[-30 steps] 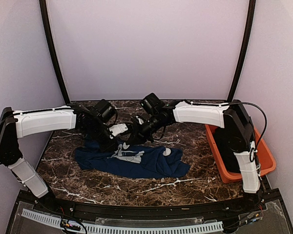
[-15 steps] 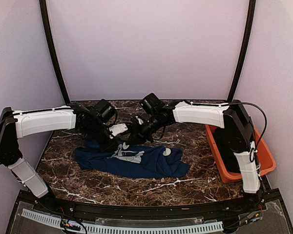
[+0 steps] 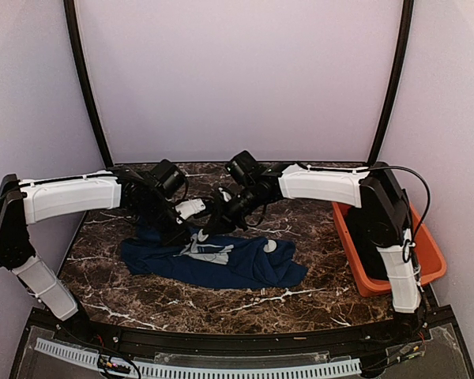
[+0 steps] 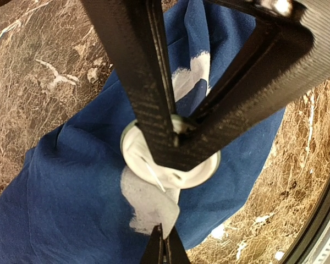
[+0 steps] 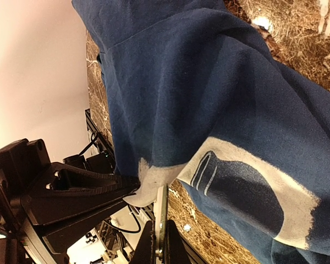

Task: Pin the brooch onto the clothing
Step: Pin the brooch onto the flattened clothing.

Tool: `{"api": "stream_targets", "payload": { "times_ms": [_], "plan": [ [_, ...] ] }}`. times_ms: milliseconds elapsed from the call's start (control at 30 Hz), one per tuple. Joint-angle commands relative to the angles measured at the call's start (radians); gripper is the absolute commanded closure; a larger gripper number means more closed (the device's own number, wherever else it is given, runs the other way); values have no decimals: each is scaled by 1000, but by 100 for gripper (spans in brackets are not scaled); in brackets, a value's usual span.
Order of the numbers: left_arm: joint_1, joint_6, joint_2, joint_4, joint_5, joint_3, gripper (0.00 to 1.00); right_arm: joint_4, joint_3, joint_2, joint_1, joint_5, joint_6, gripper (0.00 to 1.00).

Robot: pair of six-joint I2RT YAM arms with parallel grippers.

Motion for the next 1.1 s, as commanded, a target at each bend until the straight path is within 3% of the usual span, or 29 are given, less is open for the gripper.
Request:
{"api": "stream_targets", "payload": {
  "times_ms": [0, 1067],
  "plan": [
    [-9, 0, -45, 21, 60, -2, 99, 16, 38, 29, 26, 7, 12, 100],
    [5, -34, -91, 97, 43, -39, 99, 187, -129, -64, -2, -49, 87, 100]
  ]
}}
